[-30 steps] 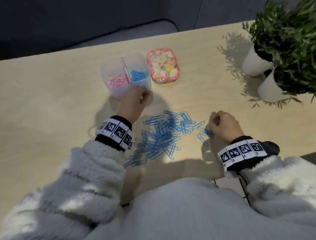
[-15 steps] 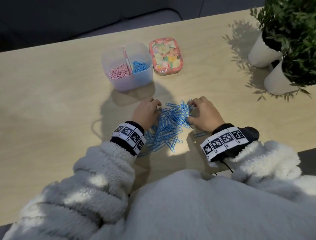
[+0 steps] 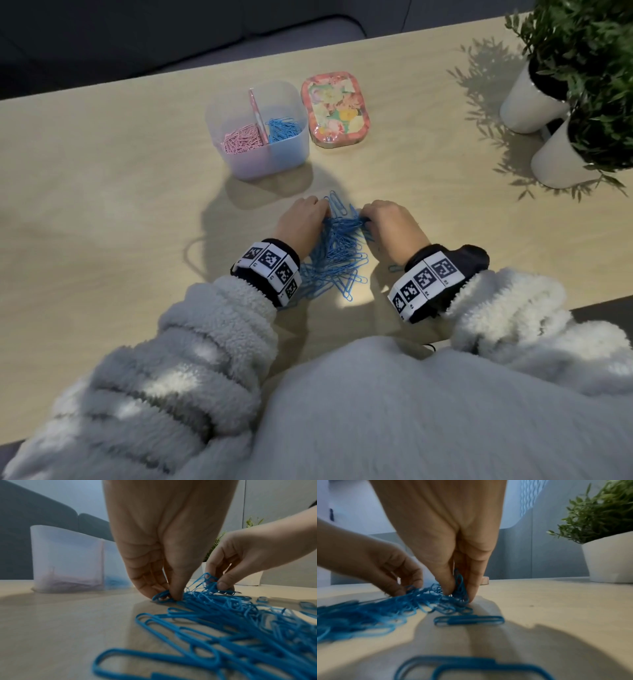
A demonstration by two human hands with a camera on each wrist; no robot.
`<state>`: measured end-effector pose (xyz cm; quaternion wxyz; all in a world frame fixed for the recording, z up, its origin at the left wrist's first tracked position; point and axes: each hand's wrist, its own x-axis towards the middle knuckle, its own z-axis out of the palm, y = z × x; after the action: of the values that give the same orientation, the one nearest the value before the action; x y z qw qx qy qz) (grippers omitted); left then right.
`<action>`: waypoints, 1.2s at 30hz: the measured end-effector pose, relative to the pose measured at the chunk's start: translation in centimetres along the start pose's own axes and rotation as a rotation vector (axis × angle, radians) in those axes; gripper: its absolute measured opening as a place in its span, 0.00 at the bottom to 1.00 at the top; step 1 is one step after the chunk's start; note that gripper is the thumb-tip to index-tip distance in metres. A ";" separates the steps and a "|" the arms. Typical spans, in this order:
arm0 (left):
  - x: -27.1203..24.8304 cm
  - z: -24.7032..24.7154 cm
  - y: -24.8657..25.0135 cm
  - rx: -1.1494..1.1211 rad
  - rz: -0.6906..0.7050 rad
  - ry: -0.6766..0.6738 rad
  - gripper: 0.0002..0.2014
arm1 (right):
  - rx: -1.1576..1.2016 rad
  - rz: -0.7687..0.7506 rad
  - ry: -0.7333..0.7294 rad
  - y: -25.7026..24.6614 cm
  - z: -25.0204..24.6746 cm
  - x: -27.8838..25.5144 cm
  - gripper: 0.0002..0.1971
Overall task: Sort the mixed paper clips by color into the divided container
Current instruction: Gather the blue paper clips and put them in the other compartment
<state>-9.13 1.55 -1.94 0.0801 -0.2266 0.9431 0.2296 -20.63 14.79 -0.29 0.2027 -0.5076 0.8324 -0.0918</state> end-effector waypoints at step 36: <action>6.2 -12.0 -2.9 0.054 -0.174 0.214 0.14 | 0.364 -0.003 0.034 -0.3 -7.5 4.0 0.06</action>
<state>-13.80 -8.84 5.90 0.0049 -0.3286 0.9289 0.1706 -25.24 10.73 5.56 0.2771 -0.4621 0.8046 -0.2498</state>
